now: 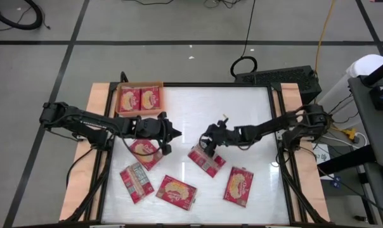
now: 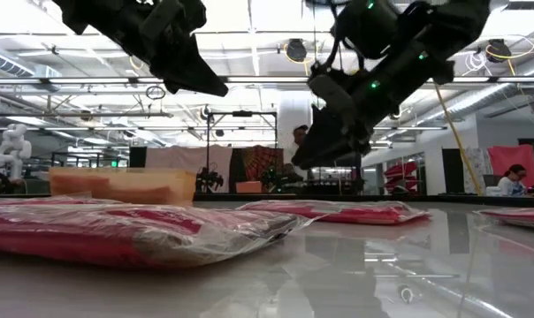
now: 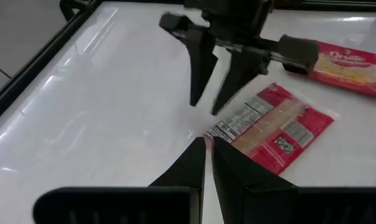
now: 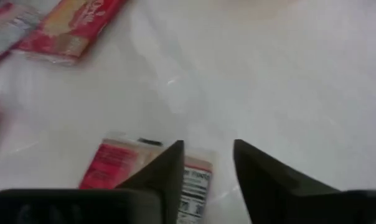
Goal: Sort popcorn bags into baskets
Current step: Put the red popcorn bag into the orange bin
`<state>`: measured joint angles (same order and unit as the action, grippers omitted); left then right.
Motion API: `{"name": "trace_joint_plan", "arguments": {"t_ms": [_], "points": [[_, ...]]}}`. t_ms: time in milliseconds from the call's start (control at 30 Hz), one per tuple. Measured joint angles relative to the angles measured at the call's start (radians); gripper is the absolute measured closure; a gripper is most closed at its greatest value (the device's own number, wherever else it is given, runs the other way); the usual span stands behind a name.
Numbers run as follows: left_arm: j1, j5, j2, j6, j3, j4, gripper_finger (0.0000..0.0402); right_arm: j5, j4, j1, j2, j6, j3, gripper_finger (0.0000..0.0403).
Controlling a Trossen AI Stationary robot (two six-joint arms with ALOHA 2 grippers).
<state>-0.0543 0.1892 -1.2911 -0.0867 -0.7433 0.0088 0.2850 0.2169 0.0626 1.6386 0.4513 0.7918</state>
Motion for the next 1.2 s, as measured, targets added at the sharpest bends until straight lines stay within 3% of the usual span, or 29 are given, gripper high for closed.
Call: {"name": "trace_joint_plan", "arguments": {"t_ms": [100, 200, 333, 500, 733, 900, 1033, 1200], "points": [[0.010, 0.004, 0.000, 0.002, 0.000, 0.000, 0.0371, -0.098, -0.026, -0.023, 0.009, 0.026, 0.000, 0.0223], [0.017, 0.011, 0.000, 0.004, 0.000, -0.001, 0.0371, -0.106, -0.025, -0.022, 0.045, 0.024, 0.000, 0.0188], [0.016, 0.043, 0.000, 0.006, 0.000, 0.004, 0.0371, -0.126, -0.026, -0.022, 0.093, -0.007, 0.000, 0.0176], [0.017, 0.056, 0.000, 0.011, 0.000, 0.014, 0.0371, -0.125, 0.011, -0.022, 0.149, -0.028, 0.001, 0.0227], [0.056, 0.057, 0.000, 0.022, 0.000, 0.031, 0.0371, -0.110, 0.061, -0.035, 0.151, -0.145, 0.000, 0.0387], [0.080, 0.053, -0.028, -0.007, 0.015, 0.068, 0.0370, -0.106, 0.090, -0.071, 0.120, -0.221, -0.002, 0.0392], [0.096, -0.007, -0.090, -0.037, 0.029, 0.114, 0.0367, -0.129, 0.090, -0.096, 0.088, -0.284, -0.002, 0.0400], [0.100, -0.040, -0.203, -0.083, 0.033, 0.201, 0.0324, -0.193, 0.081, -0.121, 0.051, -0.331, -0.002, 0.0400]]}}
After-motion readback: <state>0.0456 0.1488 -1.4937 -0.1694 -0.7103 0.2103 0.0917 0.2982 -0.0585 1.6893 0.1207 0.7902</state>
